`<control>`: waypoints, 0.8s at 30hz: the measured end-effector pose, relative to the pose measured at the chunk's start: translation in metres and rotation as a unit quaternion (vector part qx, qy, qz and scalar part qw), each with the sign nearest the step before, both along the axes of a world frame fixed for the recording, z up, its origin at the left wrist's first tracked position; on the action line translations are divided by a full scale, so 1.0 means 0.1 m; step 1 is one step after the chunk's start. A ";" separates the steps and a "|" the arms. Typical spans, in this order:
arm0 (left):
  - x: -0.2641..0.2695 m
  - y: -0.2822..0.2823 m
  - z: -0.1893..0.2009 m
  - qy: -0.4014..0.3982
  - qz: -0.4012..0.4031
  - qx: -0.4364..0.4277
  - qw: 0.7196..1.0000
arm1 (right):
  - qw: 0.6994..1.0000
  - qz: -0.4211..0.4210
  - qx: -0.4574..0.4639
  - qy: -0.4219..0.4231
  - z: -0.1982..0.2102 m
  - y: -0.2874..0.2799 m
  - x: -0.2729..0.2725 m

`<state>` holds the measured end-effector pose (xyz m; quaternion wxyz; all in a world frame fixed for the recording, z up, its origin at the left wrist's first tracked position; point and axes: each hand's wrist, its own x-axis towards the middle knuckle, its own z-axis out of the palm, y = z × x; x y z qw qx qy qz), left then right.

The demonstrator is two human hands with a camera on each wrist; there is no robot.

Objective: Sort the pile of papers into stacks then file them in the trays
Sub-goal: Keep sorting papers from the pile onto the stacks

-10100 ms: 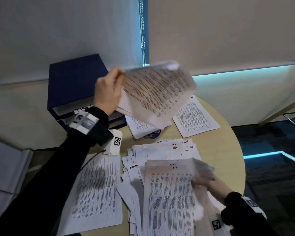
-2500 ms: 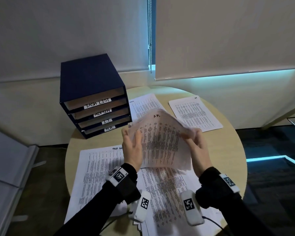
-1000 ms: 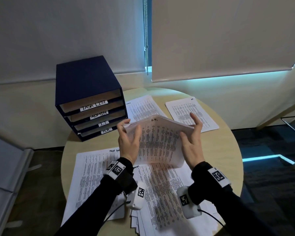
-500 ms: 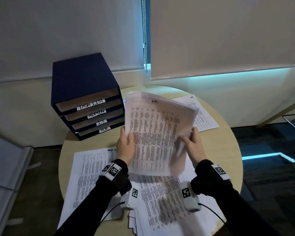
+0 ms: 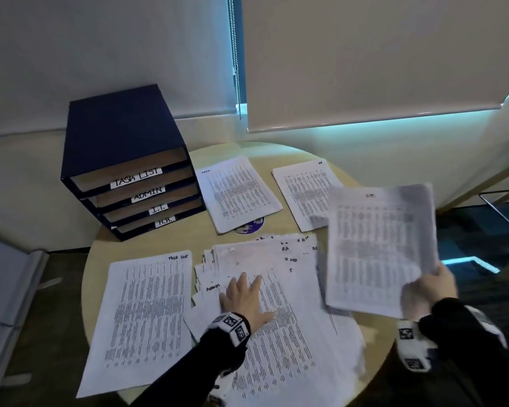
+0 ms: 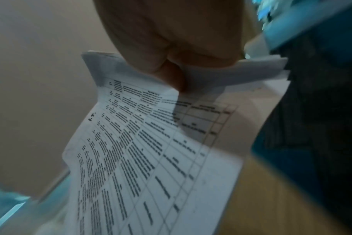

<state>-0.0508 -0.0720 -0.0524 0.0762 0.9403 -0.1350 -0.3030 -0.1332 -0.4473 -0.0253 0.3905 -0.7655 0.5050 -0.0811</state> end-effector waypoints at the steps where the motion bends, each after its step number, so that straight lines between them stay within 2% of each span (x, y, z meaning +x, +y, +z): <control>1: 0.01 0.00 0.00 0.000 -0.007 0.007 1.000 | 0.999 -0.003 -0.025 0.029 0.05 -0.16 -0.06; 4: 0.05 0.01 -0.02 0.004 -0.009 0.006 1.000 | 0.990 0.020 -0.079 0.112 0.17 -0.45 -0.21; 7: 0.08 0.02 -0.05 0.002 -0.008 0.004 1.000 | 0.977 0.077 -0.063 0.191 0.12 -0.46 -0.20; 12: 0.08 0.01 -0.05 -0.002 -0.009 0.006 1.000 | 0.956 0.171 -0.042 0.235 -0.20 -0.19 0.07; 17: 0.16 0.08 -0.09 -0.074 0.028 0.011 0.997 | 0.956 0.115 0.012 0.269 -0.35 0.02 0.29; 21: 0.28 0.15 -0.11 -0.091 0.012 0.023 0.995 | 0.942 0.106 -0.034 0.315 -0.30 0.13 0.32; 24: 0.32 0.14 -0.08 -0.128 -0.020 0.026 0.991 | 0.932 0.124 -0.120 0.319 -0.22 0.33 0.37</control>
